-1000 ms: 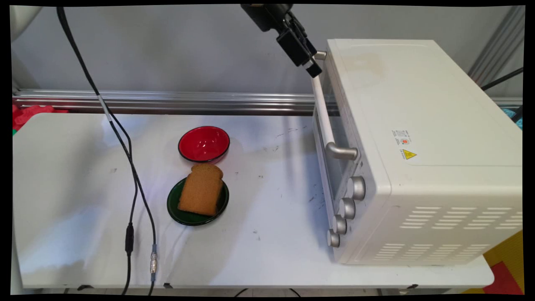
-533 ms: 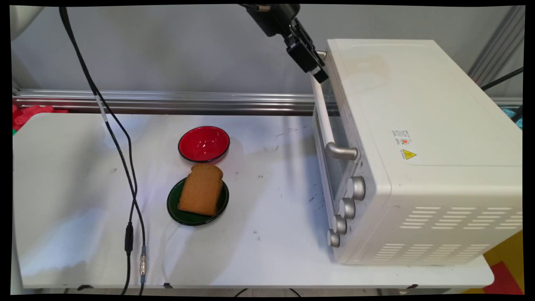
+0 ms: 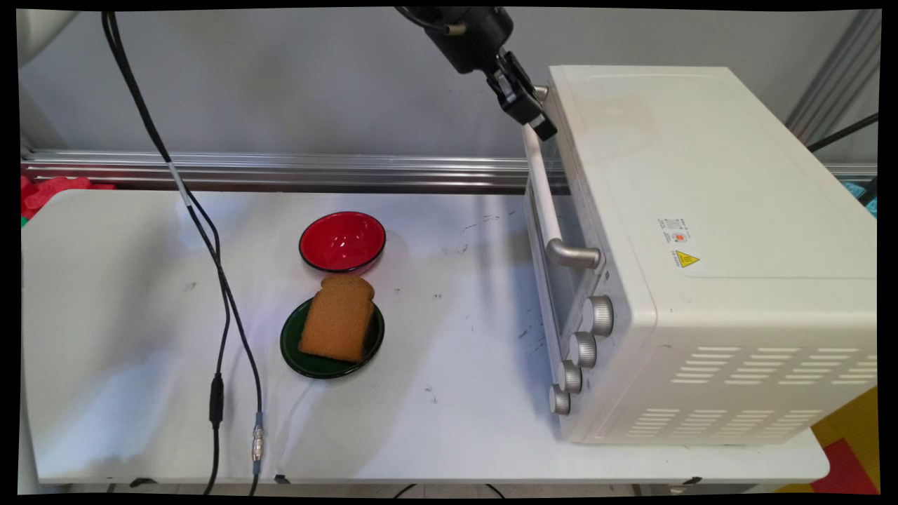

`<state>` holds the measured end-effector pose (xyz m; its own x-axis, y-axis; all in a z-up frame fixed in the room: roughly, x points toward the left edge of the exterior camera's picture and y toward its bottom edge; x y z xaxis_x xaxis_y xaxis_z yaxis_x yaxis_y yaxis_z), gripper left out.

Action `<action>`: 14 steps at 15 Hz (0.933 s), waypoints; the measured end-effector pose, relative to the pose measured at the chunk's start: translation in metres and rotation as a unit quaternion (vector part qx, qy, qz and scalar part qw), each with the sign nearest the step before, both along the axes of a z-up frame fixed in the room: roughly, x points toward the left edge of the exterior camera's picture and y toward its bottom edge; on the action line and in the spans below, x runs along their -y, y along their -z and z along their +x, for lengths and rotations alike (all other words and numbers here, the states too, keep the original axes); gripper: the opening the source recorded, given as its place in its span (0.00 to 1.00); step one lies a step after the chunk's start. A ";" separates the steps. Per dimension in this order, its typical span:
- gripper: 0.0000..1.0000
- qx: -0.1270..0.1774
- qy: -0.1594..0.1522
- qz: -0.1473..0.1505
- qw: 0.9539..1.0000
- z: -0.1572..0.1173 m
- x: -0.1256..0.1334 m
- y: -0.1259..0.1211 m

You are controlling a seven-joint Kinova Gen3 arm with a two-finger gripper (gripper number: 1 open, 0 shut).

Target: Open the oven

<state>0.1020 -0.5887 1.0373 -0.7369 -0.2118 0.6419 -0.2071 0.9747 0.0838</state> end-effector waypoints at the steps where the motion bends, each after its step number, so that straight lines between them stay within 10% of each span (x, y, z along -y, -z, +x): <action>1: 0.00 0.001 -0.002 0.001 1.000 -0.001 0.000 0.002; 14: 0.00 0.007 -0.029 -0.008 1.000 -0.016 -0.004 0.038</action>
